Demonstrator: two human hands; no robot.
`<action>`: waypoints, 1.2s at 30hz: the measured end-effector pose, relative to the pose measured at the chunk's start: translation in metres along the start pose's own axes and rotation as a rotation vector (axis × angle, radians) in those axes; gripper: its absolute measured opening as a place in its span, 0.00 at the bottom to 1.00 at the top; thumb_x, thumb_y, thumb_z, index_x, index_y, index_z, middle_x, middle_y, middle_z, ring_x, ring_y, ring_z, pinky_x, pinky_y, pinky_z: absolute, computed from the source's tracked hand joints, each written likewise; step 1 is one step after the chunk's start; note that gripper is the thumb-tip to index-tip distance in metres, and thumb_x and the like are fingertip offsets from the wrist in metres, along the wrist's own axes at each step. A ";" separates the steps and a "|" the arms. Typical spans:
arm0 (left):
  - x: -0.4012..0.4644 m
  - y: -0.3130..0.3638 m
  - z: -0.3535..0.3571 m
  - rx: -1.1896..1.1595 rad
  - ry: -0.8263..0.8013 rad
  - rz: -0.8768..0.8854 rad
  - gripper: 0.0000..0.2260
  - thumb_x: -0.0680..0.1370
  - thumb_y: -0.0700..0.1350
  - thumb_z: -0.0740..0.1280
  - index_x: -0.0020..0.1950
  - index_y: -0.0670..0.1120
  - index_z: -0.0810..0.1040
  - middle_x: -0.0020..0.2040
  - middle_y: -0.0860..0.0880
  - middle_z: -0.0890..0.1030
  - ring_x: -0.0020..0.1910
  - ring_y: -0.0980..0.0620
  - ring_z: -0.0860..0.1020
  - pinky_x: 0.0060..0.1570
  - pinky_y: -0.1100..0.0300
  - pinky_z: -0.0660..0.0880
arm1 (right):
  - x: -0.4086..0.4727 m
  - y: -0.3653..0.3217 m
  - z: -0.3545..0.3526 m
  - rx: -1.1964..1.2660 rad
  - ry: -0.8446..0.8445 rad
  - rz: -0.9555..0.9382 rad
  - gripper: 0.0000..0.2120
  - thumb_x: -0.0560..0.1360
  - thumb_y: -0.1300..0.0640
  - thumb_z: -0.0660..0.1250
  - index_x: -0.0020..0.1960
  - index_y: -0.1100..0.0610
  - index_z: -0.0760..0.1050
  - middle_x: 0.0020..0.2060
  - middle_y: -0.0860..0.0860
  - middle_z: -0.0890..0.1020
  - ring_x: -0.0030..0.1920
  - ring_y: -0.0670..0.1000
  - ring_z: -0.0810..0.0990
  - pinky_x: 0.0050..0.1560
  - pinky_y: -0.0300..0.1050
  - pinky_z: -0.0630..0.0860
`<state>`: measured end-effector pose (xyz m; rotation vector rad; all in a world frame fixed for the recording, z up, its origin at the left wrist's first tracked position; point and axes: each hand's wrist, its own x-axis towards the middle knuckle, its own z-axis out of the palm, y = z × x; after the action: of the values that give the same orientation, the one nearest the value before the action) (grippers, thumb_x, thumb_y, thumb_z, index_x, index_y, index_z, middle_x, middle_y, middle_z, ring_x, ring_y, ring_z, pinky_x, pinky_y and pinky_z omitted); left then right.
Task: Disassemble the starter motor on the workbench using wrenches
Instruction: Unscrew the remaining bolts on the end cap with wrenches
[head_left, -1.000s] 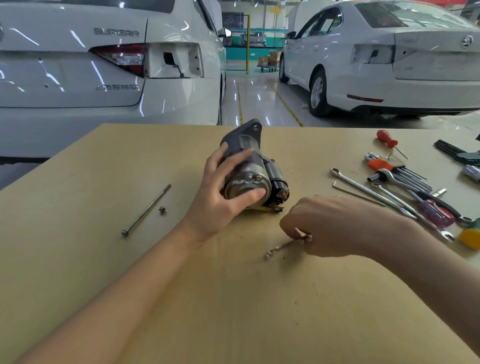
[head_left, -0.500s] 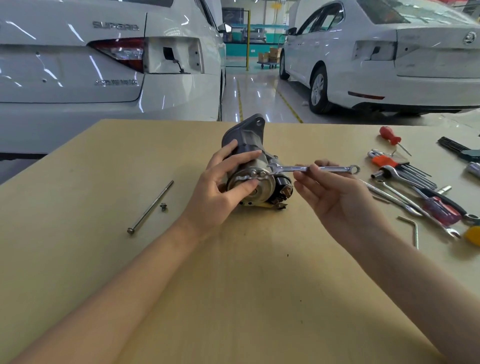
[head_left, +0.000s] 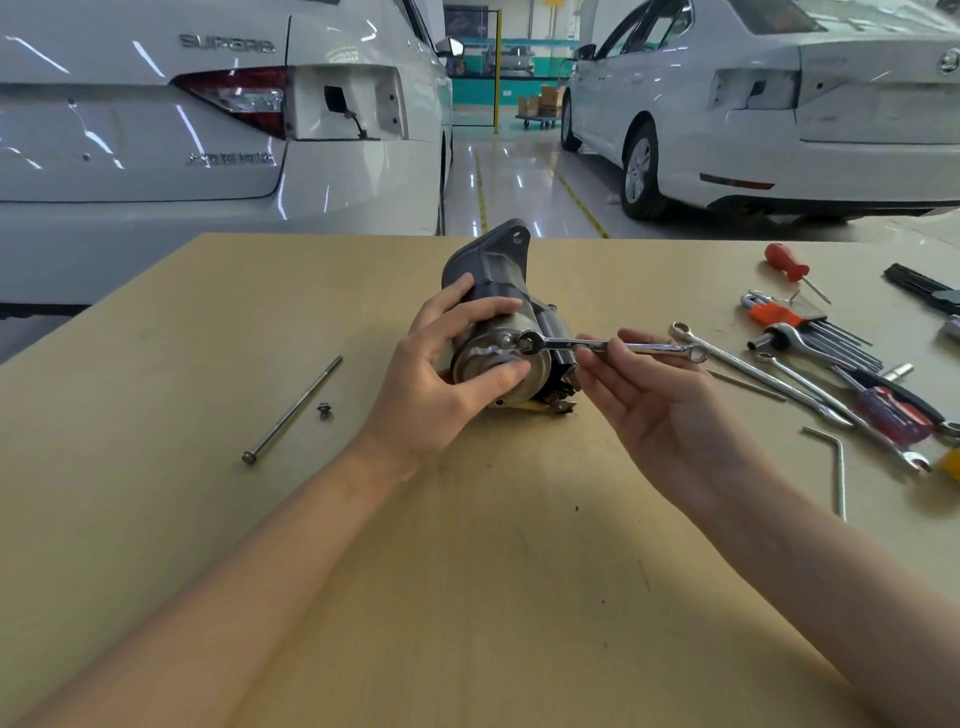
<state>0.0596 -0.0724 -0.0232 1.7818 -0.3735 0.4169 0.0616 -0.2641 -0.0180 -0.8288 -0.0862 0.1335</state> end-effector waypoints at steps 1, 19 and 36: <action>0.000 0.001 0.000 -0.002 0.006 0.002 0.18 0.70 0.44 0.76 0.55 0.61 0.79 0.72 0.53 0.67 0.64 0.73 0.67 0.54 0.75 0.70 | 0.000 0.000 0.000 0.011 0.006 0.004 0.05 0.66 0.67 0.70 0.40 0.60 0.80 0.40 0.60 0.84 0.45 0.57 0.85 0.43 0.44 0.81; 0.004 0.001 0.006 0.107 0.104 0.041 0.15 0.70 0.45 0.76 0.51 0.60 0.79 0.68 0.52 0.72 0.69 0.66 0.65 0.61 0.77 0.63 | 0.000 0.000 0.004 -0.034 -0.017 -0.070 0.04 0.66 0.67 0.70 0.39 0.59 0.80 0.42 0.63 0.84 0.44 0.57 0.85 0.44 0.44 0.81; 0.002 -0.006 0.004 0.215 0.068 0.092 0.29 0.63 0.42 0.82 0.56 0.64 0.75 0.73 0.47 0.69 0.71 0.51 0.68 0.64 0.47 0.73 | 0.016 -0.064 0.091 -1.457 -0.611 -0.395 0.08 0.75 0.68 0.65 0.54 0.62 0.74 0.42 0.53 0.80 0.35 0.49 0.82 0.42 0.42 0.81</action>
<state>0.0647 -0.0749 -0.0284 1.9579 -0.3753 0.6001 0.0709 -0.2380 0.0913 -2.1726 -1.0048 -0.0876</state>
